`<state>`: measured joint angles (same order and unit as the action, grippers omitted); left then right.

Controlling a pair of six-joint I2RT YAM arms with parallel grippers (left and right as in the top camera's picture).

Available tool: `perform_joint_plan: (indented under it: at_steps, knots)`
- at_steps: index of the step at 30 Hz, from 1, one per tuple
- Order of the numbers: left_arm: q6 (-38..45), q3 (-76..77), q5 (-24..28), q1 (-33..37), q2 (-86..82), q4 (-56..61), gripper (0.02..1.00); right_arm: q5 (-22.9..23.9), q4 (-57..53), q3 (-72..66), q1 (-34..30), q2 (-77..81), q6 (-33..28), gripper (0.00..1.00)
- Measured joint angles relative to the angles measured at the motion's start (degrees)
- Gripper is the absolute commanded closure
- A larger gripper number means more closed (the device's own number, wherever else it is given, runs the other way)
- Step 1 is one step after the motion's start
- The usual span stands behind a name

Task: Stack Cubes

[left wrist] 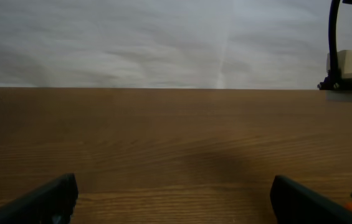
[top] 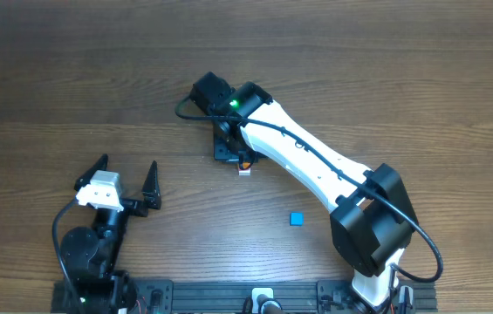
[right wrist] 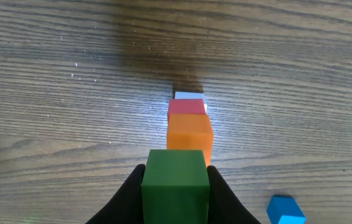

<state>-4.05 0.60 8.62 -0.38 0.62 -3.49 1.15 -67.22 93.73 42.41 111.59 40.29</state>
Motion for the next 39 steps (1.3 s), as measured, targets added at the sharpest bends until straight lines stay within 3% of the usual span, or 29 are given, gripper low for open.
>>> perform_joint_plan:
  at_steps: [39]
  knots:
    - [0.00,0.00,0.00,0.00,0.00,-0.02,0.018,0.59,0.90,-1.09,-0.11,0.66,2.01,0.993]
